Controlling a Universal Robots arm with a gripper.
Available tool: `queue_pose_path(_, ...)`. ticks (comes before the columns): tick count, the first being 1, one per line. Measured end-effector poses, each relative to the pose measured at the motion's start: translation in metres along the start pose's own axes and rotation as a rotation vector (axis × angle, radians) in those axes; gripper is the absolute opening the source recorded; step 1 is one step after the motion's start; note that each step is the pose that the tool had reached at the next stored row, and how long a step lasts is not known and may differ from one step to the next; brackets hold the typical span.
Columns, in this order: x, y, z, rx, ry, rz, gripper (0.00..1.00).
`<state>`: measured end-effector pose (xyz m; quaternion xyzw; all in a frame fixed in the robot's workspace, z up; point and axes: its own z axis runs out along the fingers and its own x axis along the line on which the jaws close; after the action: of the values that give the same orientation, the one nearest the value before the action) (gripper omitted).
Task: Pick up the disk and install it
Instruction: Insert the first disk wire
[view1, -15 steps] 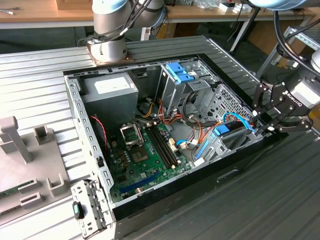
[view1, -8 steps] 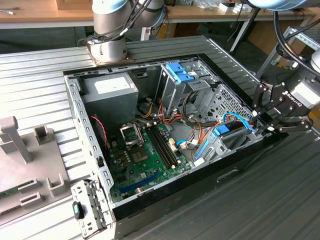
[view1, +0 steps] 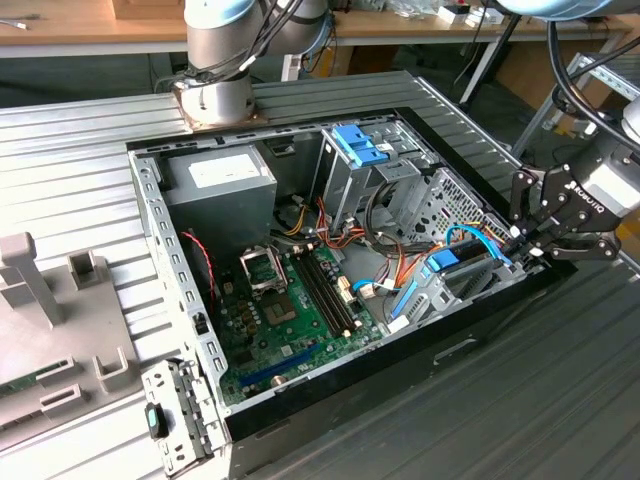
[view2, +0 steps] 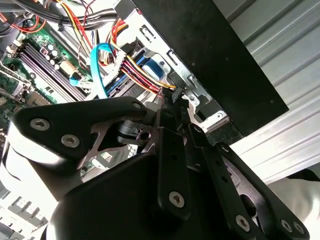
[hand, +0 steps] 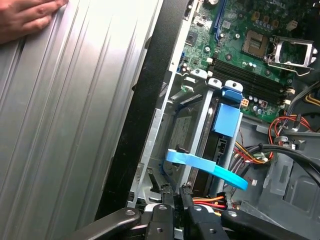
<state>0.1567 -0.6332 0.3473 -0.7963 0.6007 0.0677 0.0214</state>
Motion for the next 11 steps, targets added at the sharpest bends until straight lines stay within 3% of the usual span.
queue_pose_path(2, -0.0004, -0.0001, -0.0004, 0.0001, 0.0000, 0.000, 0.17)
queue_pose_path(5, -0.0058, -0.0010, -0.0078, 0.0003, 0.0019, 0.007, 0.17)
queue_pose_path(7, -0.0059, -0.0009, -0.0078, 0.0010, 0.0016, 0.012, 0.17)
queue_pose_path(11, -0.0061, -0.0002, -0.0079, 0.0039, -0.0031, 0.078, 0.17)
